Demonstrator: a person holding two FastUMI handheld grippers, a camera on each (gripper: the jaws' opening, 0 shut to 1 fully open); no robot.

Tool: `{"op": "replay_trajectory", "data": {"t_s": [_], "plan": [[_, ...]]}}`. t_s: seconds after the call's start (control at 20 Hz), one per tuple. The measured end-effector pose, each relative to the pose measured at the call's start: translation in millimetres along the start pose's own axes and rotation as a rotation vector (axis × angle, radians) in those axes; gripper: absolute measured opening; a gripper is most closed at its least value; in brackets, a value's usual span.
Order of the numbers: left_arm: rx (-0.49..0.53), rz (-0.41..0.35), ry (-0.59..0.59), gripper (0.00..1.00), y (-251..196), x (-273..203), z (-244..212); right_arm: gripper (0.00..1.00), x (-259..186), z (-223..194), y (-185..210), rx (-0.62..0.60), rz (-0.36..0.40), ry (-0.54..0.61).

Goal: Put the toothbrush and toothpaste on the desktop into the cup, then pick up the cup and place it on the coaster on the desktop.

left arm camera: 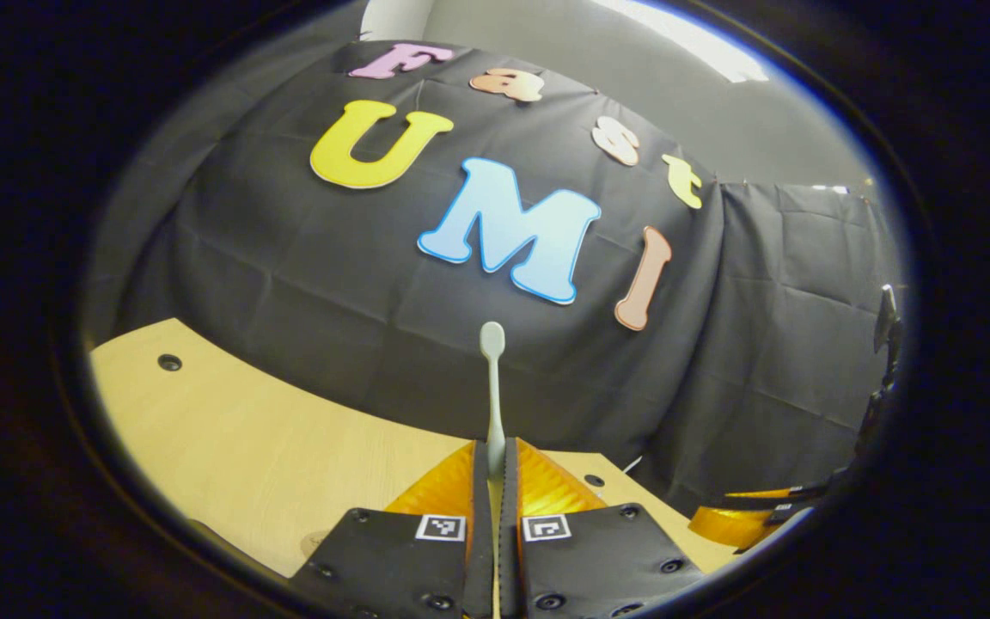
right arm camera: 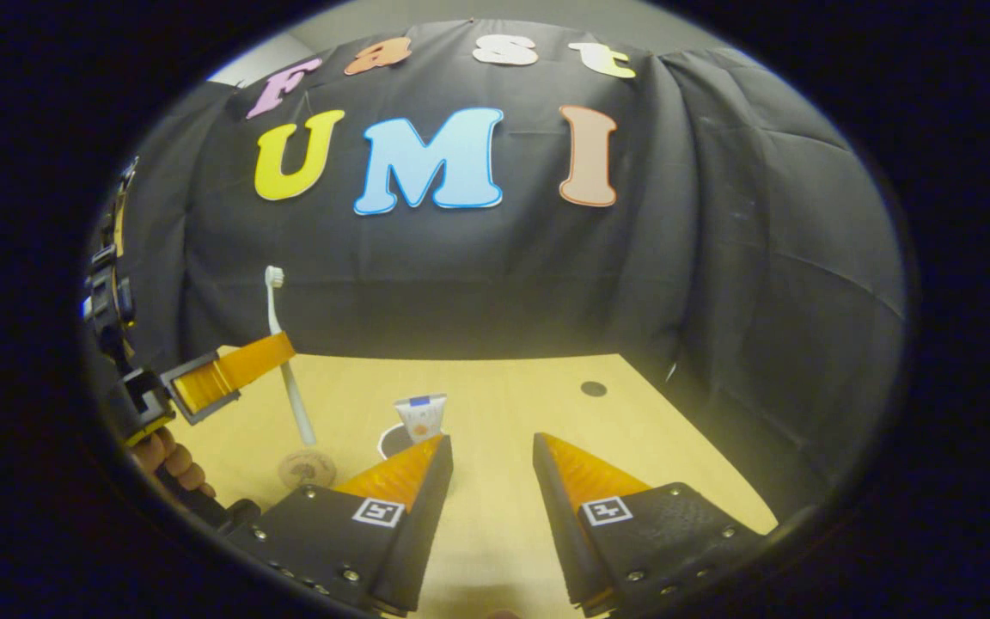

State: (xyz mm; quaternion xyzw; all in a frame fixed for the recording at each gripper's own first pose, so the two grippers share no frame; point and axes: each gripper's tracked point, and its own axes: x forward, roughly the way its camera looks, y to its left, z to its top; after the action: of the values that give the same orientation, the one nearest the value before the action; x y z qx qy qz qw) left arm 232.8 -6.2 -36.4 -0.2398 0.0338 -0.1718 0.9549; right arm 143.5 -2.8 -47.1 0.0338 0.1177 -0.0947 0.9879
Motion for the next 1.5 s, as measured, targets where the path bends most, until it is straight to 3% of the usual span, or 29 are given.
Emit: {"op": "replay_trajectory", "data": {"t_s": [0.35,0.7,1.1,1.5], "plan": [[-0.032,-0.056,0.010,0.10,-19,35,-14,0.60,-11,-12,-5,0.018,0.005,0.012],[0.017,-0.096,0.064,0.10,-32,65,-45,0.60,-9,-35,-28,-0.065,-0.081,0.074],[0.048,-0.099,0.127,0.10,-33,80,-75,0.60,-1,-45,-24,0.112,-0.046,0.102],[0.128,-0.093,0.198,0.14,-33,74,-105,0.60,2,-52,-18,0.175,-0.002,0.157]]}}
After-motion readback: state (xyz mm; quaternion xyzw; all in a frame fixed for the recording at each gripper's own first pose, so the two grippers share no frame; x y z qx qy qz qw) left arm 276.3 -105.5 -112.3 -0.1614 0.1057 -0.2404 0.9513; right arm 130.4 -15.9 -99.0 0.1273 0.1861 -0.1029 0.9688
